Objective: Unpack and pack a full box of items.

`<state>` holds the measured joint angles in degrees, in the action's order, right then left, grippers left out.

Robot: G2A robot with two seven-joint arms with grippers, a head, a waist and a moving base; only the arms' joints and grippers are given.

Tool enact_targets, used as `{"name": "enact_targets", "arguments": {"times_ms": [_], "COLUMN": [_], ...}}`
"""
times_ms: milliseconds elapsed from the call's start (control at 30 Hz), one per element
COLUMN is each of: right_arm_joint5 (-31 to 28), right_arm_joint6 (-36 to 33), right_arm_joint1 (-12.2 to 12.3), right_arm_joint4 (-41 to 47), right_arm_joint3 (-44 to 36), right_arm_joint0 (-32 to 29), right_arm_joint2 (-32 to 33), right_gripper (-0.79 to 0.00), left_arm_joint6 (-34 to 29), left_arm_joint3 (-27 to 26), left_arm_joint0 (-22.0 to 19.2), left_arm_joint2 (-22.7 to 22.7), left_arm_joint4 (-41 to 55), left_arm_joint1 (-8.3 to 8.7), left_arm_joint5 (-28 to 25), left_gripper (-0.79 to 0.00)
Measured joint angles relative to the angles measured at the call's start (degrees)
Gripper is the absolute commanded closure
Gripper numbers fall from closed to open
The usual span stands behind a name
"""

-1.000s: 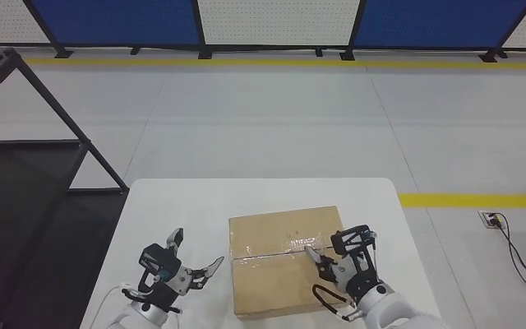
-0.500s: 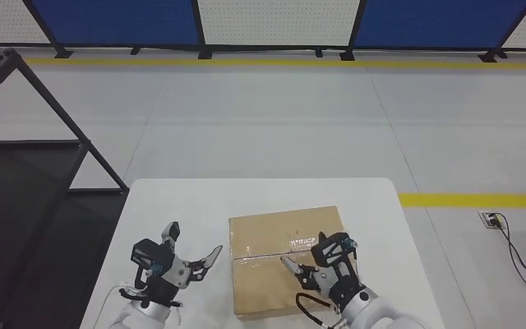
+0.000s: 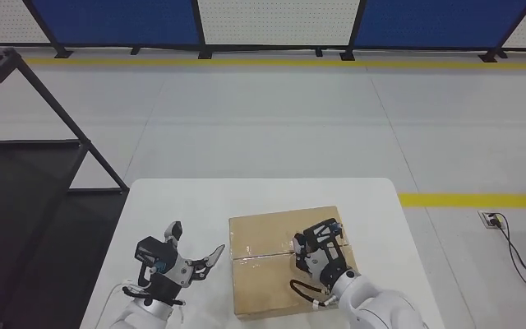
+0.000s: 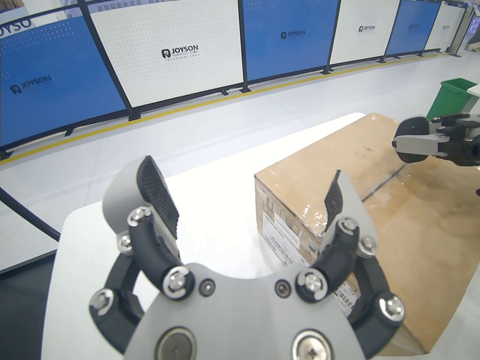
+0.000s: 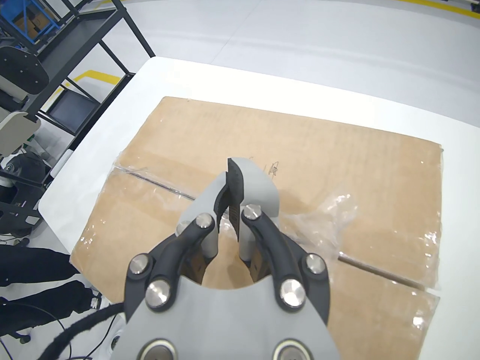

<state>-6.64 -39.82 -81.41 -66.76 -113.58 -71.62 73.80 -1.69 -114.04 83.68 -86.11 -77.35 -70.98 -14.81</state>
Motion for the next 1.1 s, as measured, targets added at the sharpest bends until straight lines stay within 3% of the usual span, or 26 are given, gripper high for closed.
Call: {"name": "enact_targets", "arguments": {"times_ms": [200, 900, 1100], "right_arm_joint5": [1.9, 14.8, 10.5], "right_arm_joint6": [1.6, -1.9, 0.7], "right_arm_joint1": [0.4, 0.3, 0.6], "right_arm_joint4": [-0.1, 6.3, 8.2], "right_arm_joint3": [-1.0, 0.8, -2.8], "right_arm_joint0": [-2.9, 0.2, -2.1], "right_arm_joint2": [2.0, 3.7, 3.9], "right_gripper": [0.000, 0.000, 0.000], "left_arm_joint6": [-0.9, -0.7, -1.0], "left_arm_joint3": [0.3, 0.2, 0.3], "left_arm_joint0": [-1.0, -1.0, -1.1], "left_arm_joint2": [0.6, 1.0, 1.1], "left_arm_joint4": [-0.1, -0.3, -0.4], "left_arm_joint1": [0.05, 0.19, 0.24], "left_arm_joint5": [-0.3, 0.4, 0.5], "left_gripper": [-0.785, -0.785, -0.785]}}
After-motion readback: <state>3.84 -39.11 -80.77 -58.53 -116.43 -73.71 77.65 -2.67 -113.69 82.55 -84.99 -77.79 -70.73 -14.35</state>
